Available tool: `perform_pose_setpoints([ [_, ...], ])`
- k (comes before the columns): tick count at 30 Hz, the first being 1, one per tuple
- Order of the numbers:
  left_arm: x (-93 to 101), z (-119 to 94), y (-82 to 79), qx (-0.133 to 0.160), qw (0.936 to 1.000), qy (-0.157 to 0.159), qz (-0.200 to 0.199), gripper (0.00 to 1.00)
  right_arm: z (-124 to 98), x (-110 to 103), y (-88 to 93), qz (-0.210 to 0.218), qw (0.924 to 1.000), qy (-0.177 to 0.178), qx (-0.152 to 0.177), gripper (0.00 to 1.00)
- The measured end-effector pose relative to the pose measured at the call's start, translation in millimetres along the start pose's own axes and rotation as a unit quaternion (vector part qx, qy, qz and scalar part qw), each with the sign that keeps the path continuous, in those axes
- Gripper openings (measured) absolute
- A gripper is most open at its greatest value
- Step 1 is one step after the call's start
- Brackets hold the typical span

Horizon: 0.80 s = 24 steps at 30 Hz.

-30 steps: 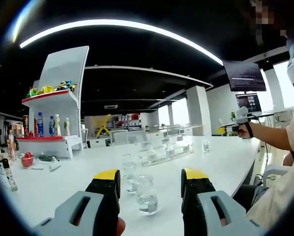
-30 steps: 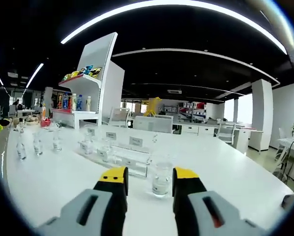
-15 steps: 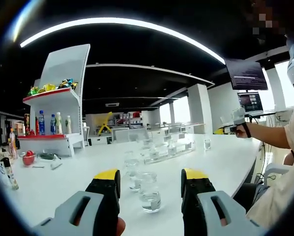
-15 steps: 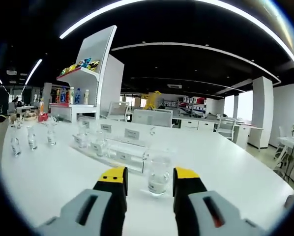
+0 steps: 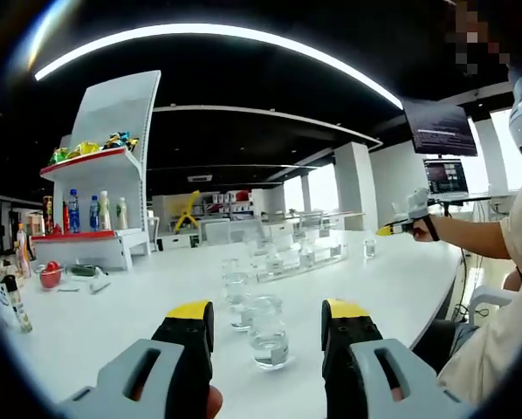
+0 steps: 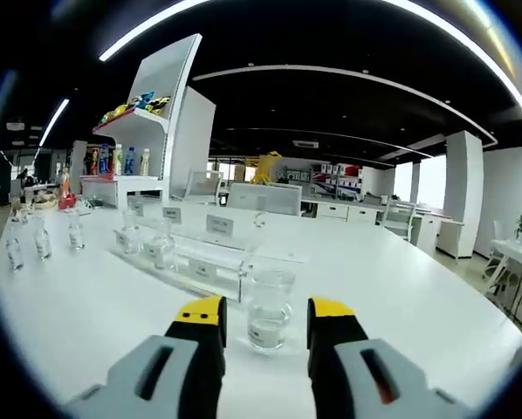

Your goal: Identify the label on the chemical reagent bottle, grasp the chemical reagent bottle, and place it in the designated position on the reagent rack

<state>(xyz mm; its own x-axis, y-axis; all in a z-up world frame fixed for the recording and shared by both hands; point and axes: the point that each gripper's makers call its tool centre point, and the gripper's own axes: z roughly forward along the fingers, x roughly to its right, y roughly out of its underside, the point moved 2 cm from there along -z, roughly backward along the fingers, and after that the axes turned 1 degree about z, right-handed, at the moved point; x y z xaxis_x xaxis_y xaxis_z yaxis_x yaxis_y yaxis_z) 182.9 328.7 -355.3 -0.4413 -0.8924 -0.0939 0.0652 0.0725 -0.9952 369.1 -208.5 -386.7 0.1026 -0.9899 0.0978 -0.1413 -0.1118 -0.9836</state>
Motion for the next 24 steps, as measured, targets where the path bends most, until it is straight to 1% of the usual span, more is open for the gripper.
perform_pose_setpoints([
  [5,-2.1,1.2,1.6,-0.003,1.0,-0.001,-0.001,0.5,6.5,2.5,5.4,0.002,1.0,0.003,-0.007,0.37],
  [14,-3.6,3.5,6.1,-0.008,1.0,0.0,-0.003,0.5,17.1,6.7,7.5,0.006,0.9999,0.004,-0.011,0.37],
  [24,-5.7,3.7,8.2,-0.01,0.9999,-0.003,-0.004,0.5,27.1,3.2,11.1,0.005,0.9998,0.003,-0.017,0.36],
])
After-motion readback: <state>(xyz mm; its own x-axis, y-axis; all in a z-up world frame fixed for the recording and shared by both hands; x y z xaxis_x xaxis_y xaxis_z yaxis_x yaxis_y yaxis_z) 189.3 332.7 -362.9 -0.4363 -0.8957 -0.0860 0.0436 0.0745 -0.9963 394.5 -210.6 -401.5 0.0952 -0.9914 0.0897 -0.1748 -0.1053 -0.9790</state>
